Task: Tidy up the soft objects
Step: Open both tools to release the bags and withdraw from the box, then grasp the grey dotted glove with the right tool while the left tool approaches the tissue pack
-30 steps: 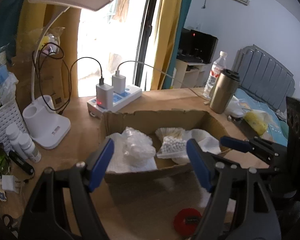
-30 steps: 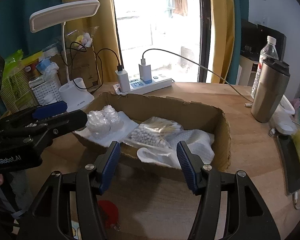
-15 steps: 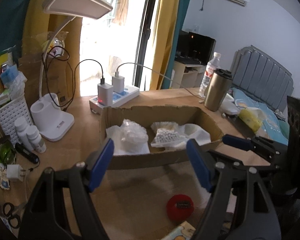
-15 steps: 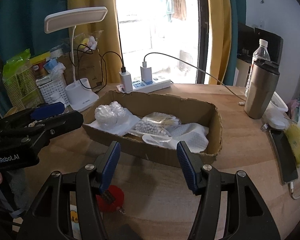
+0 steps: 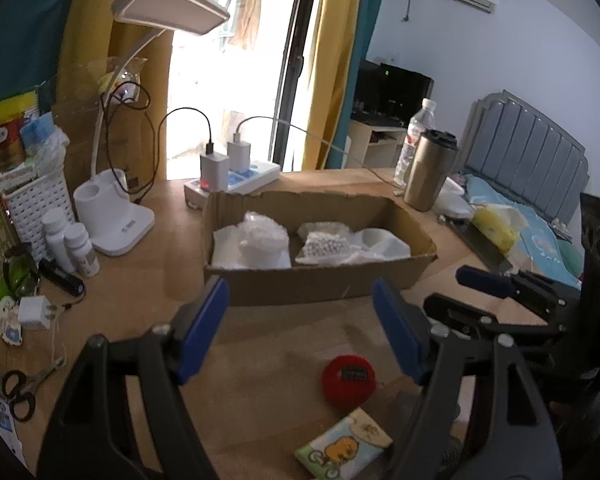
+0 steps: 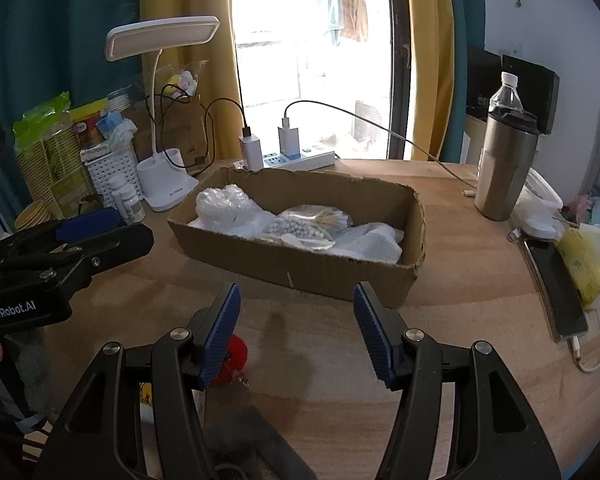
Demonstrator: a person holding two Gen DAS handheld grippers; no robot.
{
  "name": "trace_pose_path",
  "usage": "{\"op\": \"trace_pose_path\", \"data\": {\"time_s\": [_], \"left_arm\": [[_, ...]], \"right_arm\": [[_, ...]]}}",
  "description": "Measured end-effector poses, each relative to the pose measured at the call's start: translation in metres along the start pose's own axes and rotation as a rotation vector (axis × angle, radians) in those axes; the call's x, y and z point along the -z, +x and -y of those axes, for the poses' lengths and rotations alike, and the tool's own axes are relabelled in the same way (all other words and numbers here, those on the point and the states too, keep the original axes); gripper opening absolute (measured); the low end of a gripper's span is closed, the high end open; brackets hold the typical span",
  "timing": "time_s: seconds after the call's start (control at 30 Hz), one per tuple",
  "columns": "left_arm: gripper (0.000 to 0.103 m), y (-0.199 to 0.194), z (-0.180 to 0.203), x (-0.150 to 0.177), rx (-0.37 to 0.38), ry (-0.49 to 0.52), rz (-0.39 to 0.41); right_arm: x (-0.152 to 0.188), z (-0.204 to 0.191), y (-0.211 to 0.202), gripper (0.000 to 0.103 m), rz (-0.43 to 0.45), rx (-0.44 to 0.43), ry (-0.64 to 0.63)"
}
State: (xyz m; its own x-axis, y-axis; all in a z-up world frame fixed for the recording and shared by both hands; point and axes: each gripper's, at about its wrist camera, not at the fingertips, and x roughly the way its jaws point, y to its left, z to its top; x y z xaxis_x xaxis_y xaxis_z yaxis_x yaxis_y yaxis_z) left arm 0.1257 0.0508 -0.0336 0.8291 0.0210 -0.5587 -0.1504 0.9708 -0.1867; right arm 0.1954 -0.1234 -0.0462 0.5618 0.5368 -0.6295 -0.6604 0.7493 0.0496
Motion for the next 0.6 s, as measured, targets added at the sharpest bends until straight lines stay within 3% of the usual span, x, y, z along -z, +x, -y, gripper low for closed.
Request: {"op": "trace_pose_path", "data": {"time_s": [0.6], "left_arm": [[0.076, -0.031, 0.008, 0.034, 0.001, -0.001, -0.001]], "right_arm": [[0.031, -0.012, -0.029, 0.062, 0.007, 0.011, 0.002]]}}
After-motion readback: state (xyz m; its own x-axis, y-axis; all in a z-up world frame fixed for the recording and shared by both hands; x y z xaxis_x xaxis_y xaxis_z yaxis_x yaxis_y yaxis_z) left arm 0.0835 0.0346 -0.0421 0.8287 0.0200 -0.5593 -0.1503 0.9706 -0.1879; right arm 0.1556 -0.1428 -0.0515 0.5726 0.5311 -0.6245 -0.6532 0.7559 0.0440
